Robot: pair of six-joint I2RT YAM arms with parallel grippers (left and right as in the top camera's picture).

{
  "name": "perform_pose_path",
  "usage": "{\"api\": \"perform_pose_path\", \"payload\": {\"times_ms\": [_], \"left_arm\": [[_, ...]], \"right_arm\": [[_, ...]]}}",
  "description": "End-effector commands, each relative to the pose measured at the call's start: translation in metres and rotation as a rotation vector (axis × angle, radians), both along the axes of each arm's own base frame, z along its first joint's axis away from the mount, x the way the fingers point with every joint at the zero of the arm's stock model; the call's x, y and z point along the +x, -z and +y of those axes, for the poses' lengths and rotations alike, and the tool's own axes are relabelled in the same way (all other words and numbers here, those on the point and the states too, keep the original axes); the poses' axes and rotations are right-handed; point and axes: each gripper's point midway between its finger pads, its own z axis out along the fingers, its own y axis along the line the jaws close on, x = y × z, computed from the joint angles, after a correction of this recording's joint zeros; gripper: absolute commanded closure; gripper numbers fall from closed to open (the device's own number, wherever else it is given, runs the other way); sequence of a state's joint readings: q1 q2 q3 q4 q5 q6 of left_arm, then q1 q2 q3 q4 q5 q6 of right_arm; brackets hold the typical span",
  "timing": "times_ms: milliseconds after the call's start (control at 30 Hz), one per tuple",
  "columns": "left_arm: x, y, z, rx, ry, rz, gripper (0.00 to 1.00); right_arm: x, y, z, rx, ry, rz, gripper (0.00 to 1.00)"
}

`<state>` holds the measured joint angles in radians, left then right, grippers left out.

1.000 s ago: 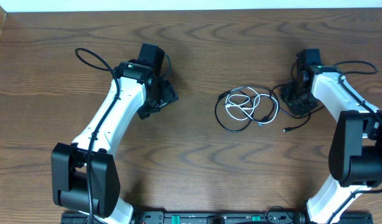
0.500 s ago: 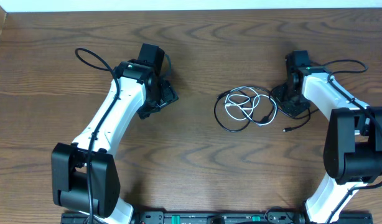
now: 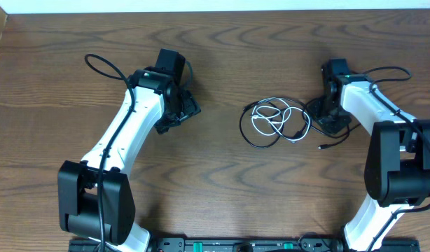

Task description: Untangle cables

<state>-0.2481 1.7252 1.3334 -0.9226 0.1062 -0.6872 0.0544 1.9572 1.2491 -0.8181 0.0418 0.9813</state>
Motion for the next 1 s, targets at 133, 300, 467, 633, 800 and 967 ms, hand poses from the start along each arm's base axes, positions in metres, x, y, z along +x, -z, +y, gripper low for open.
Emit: {"api": "perform_pose_path", "payload": {"times_ms": [133, 300, 467, 633, 800, 967], "left_arm": [[-0.003, 0.005, 0.001, 0.006, -0.005, 0.019, 0.22], [-0.003, 0.005, 0.001, 0.006, -0.005, 0.019, 0.22], [-0.003, 0.005, 0.001, 0.007, -0.005, 0.02, 0.22], [-0.004, 0.007, 0.001, 0.008, -0.005, 0.023, 0.22], [-0.009, 0.017, 0.003, 0.012, -0.005, 0.038, 0.22], [-0.011, 0.021, 0.003, 0.012, -0.005, 0.038, 0.22]], "right_arm": [[0.021, -0.052, -0.017, -0.028, -0.19, 0.021, 0.31], [0.016, -0.051, 0.031, 0.196, -0.418, 0.004, 0.01], [-0.005, -0.026, 0.038, 0.174, -0.38, 0.066, 0.02], [-0.009, -0.01, 0.036, 0.172, -0.172, 0.068, 0.39], [-0.005, -0.009, 0.026, 0.144, -0.1, 0.058, 0.5], [-0.012, -0.012, 0.015, 0.165, -0.144, 0.087, 0.47]]}}
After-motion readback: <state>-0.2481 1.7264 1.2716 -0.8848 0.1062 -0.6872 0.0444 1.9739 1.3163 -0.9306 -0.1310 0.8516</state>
